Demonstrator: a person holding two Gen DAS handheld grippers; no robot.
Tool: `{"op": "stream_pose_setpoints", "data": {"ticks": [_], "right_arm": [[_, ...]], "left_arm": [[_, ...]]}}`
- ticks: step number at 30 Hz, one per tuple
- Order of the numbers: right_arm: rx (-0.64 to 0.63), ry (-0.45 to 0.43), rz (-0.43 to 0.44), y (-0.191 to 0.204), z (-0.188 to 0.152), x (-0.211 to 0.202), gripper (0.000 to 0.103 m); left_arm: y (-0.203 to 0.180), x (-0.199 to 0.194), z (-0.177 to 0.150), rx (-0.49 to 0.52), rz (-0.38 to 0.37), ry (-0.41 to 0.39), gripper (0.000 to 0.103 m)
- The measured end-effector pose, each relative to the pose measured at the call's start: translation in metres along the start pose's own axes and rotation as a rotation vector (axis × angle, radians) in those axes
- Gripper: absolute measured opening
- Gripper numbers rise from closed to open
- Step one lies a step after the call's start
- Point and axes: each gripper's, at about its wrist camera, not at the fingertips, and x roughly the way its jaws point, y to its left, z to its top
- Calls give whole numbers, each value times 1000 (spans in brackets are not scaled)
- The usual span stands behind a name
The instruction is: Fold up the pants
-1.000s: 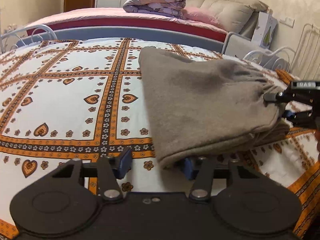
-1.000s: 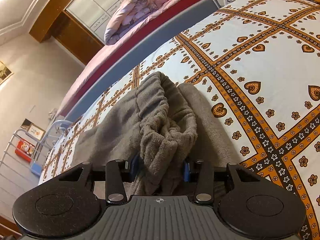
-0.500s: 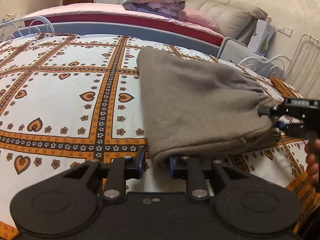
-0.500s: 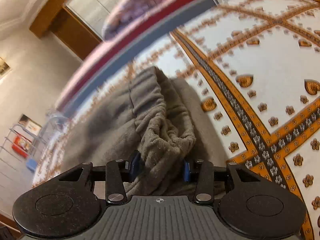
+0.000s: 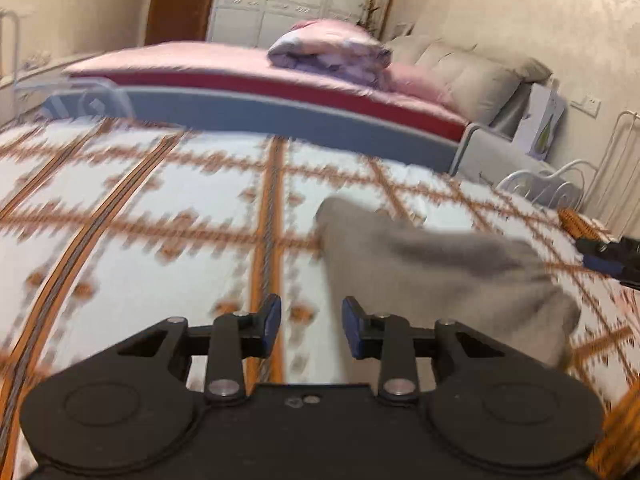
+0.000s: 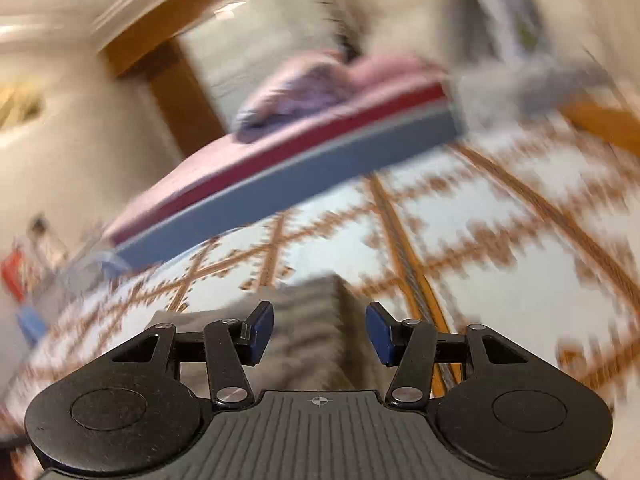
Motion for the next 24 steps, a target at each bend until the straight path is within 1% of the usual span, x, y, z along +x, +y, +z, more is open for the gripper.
{"op": "stream_pose_setpoints", "data": {"ticks": [2, 4, 6, 7, 8, 9, 10, 11, 12, 13, 14, 16, 17, 19, 21, 24], "right_arm": [[-98, 19, 36, 20, 3, 16, 52], [-239, 44, 51, 43, 2, 38, 52], [-309, 98, 64, 56, -1, 59, 52], [-333, 121, 42, 60, -5, 69, 52], [-353, 152, 13, 60, -11, 79, 52], [-373, 209, -38, 58, -19, 90, 52], [-401, 251, -105, 51, -25, 100, 52], [-404, 252, -132, 39, -28, 103, 52], [-350, 256, -127, 24, -24, 100, 61], [-268, 266, -103, 11, -17, 97, 62], [-190, 249, -66, -2, -10, 88, 62], [-56, 184, -12, -23, 4, 65, 62], [1, 174, 16, -35, 10, 56, 62], [96, 178, 54, -54, 5, 41, 62], [141, 217, 105, -63, 2, 36, 62], [152, 288, 156, -59, -10, 41, 62]], "left_arm": [[-9, 23, 12, 1, -33, 13, 28], [-18, 50, 18, 16, -35, 45, 28], [-23, 72, 18, 23, -35, 77, 28], [-23, 80, 15, 21, -44, 93, 30], [-24, 87, 11, 27, -40, 113, 37], [-24, 91, 7, 36, -27, 127, 48], [-23, 92, 4, 39, -17, 127, 53], [-21, 91, 4, 37, -11, 123, 60], [-19, 90, 5, 35, -13, 126, 61], [-17, 86, 7, 32, -18, 123, 61], [-14, 83, 10, 28, -18, 117, 60], [-7, 78, 13, 22, -19, 112, 61], [-3, 75, 13, 14, -28, 112, 61], [3, 70, 12, 3, -34, 103, 63], [8, 65, 10, -10, -28, 98, 68], [14, 62, 7, -31, -12, 105, 70]]}}
